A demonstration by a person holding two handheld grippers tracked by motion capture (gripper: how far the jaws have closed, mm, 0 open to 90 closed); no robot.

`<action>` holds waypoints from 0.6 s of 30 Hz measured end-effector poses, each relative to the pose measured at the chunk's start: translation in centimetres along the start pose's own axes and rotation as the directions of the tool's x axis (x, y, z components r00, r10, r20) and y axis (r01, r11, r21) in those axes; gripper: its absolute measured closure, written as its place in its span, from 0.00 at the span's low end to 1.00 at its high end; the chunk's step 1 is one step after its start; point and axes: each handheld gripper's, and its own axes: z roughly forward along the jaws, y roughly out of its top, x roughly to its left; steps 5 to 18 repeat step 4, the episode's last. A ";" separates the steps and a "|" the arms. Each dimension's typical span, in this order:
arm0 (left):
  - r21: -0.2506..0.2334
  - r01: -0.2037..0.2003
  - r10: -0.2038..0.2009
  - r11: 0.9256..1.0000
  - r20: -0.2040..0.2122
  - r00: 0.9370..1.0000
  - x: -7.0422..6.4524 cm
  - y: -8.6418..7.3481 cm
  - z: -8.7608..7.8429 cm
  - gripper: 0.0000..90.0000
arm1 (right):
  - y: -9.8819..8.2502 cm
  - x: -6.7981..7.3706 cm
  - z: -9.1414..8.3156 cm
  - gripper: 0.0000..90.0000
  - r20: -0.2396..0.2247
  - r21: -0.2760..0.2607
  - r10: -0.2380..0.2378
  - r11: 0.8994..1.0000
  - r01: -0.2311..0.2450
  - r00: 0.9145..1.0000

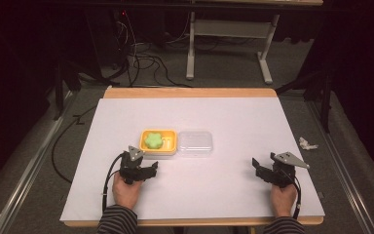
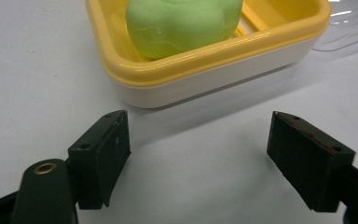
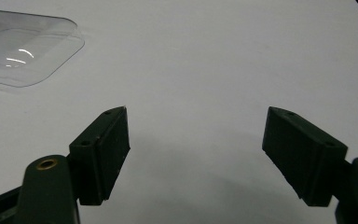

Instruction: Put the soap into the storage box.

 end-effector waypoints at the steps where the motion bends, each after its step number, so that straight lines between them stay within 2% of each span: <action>1: -0.015 -0.006 0.006 1.000 -0.006 1.000 0.0 0.0 -0.1 0.23 | 0.0 0.0 0.0 0.26 0.001 0.001 0.000 1.000 0.000 1.000; 4: -0.031 0.006 -0.006 0.999 -0.010 1.000 0.0 0.0 -0.3 0.23 | 0.0 0.0 0.0 0.26 0.000 -0.002 0.003 1.000 -0.003 1.000; 18: -0.031 0.006 -0.006 0.999 -0.010 1.000 0.0 0.0 -0.3 0.23 | 0.0 0.0 0.0 0.26 0.000 -0.002 0.003 1.000 -0.003 1.000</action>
